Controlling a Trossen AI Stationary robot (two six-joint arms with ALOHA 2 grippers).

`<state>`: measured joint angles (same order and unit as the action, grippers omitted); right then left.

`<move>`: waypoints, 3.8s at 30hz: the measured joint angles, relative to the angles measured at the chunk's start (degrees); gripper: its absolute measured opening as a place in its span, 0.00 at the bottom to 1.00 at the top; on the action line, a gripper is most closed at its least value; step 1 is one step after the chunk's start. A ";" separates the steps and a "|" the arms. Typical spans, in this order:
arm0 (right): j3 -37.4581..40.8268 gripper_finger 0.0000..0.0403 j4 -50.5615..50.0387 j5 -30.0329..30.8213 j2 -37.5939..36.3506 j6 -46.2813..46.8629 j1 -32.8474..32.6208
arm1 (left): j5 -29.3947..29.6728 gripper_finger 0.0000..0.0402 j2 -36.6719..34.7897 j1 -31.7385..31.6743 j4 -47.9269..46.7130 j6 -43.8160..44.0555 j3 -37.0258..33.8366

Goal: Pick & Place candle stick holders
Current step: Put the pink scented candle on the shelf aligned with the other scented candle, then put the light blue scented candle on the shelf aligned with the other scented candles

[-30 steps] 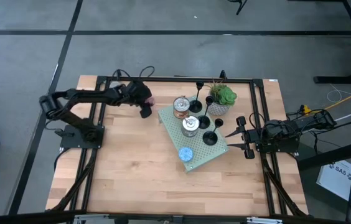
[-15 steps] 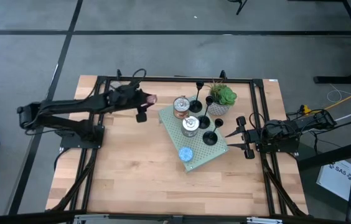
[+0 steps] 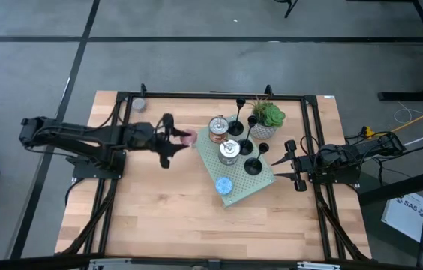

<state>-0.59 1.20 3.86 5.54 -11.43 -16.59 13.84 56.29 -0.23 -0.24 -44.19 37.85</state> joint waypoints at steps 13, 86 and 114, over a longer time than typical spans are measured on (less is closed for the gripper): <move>0.01 0.43 -0.01 0.00 0.00 0.00 -0.01 | -2.88 0.43 6.41 9.84 8.68 -13.21 0.04; 0.01 0.43 0.01 0.00 0.00 -0.01 -0.01 | -4.92 0.67 28.21 9.44 36.03 9.35 0.04; 0.01 0.43 0.01 0.00 0.01 -0.01 -0.01 | 22.22 0.66 -4.48 -4.43 -6.83 29.66 0.04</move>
<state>-0.58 1.21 3.86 5.55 -11.44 -16.60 36.06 51.81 -4.66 -7.07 -14.52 37.89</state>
